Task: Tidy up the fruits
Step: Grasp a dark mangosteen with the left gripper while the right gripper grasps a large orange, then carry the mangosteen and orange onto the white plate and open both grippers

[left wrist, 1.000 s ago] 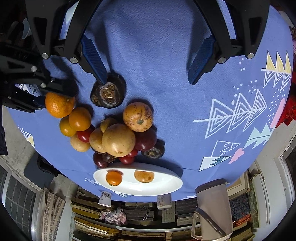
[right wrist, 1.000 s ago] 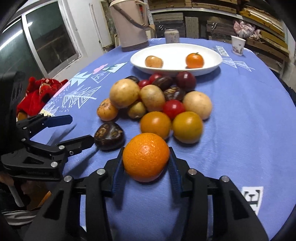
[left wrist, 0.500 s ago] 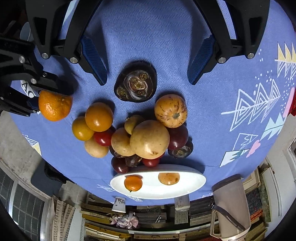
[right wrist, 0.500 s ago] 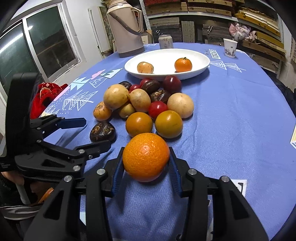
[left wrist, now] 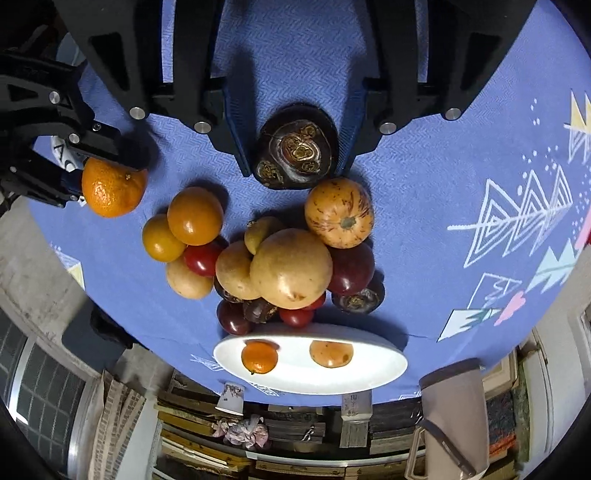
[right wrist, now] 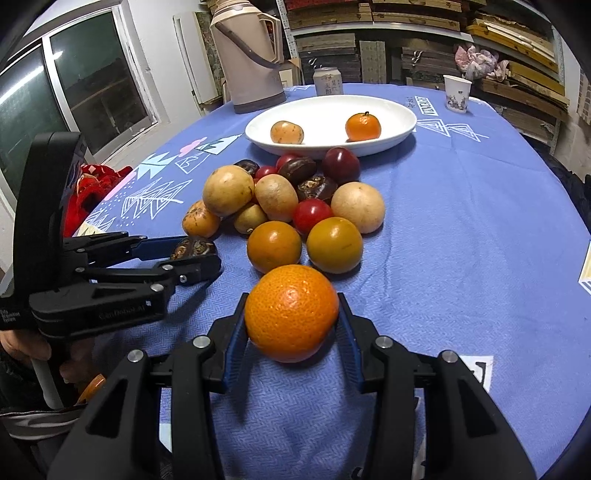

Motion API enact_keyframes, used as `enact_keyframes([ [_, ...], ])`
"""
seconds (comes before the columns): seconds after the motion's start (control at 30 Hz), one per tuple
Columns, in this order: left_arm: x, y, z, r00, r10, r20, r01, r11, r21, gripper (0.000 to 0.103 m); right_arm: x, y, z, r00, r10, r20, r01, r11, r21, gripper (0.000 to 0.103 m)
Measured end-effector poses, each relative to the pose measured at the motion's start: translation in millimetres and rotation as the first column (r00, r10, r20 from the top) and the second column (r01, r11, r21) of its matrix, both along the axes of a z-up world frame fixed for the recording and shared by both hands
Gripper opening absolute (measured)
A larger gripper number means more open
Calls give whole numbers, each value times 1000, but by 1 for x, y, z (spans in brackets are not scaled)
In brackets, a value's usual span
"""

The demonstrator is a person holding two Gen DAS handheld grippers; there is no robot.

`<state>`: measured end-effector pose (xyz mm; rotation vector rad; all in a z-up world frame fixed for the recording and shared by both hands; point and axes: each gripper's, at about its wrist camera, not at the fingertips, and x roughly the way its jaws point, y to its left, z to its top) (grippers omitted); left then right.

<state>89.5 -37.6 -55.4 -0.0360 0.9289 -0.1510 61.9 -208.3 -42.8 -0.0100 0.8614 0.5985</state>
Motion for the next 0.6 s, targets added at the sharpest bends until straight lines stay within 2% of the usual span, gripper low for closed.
enact_keyframes([
  [0.3,-11,16,9,999,30,10,-30,1000,-3,46,-4,0,5,1000,1,12,-1,1000,0,43],
  [0.6,-17,28,51,994,23,109,-25,999,20,46,-6,1,29,997,13,70,-13,1000,4,43],
])
